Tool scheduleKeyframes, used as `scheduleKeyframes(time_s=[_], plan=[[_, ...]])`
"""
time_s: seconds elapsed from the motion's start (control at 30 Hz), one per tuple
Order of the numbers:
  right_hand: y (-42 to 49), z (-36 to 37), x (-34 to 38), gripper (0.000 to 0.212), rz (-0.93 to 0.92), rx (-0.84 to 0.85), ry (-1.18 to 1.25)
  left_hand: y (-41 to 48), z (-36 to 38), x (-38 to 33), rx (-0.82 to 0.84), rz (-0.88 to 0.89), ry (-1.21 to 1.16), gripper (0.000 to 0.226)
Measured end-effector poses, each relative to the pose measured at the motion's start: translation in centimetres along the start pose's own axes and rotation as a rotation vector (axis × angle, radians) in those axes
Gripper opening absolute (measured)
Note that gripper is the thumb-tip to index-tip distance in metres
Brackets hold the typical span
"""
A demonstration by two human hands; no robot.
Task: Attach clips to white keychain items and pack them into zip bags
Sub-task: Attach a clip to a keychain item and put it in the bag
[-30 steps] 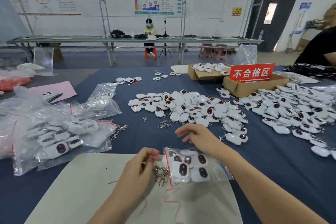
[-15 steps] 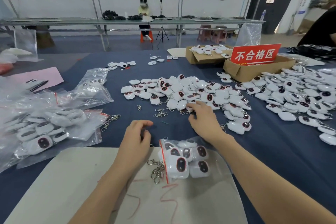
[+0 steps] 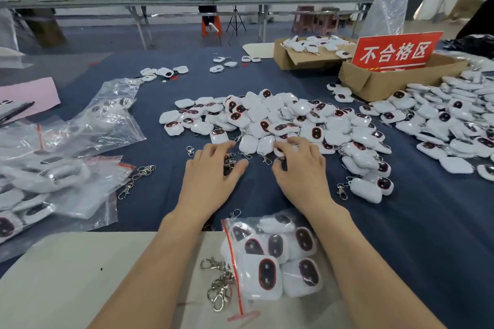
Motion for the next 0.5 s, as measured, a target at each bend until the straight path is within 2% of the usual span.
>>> scheduleKeyframes(time_s=[0.13,0.27,0.37,0.43,0.5], plan=[[0.1,0.1,-0.2,0.036,0.004,-0.015,0.032,2.2,1.7,-0.3,0.063,0.052,0.12,0.06],[0.0,-0.2,-0.3,0.032,0.012,-0.013,0.084,3.7,2.2,-0.3,0.08,-0.008,0.164,0.05],[0.3,-0.5,-0.3,0.03,0.016,0.012,0.085,3.5,1.8,-0.8,0.069,0.019,0.19,0.041],[0.4,-0.7,-0.2,0.03,0.009,0.018,0.069,3.1,1.2,-1.0,0.05,0.028,0.117,0.035],[0.5,-0.8,0.1,0.03,-0.02,-0.002,0.11,2.4,0.5,-0.5,-0.017,-0.053,-0.12,0.024]])
Point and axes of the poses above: each hand's wrist, its own y-axis towards the middle knuckle, its own z-axis out of the palm, x = y × z, the point moved 5 cm from there along y, towards the middle knuckle, and after that the axes turned 9 degrees about z, right-handed, at the moved point
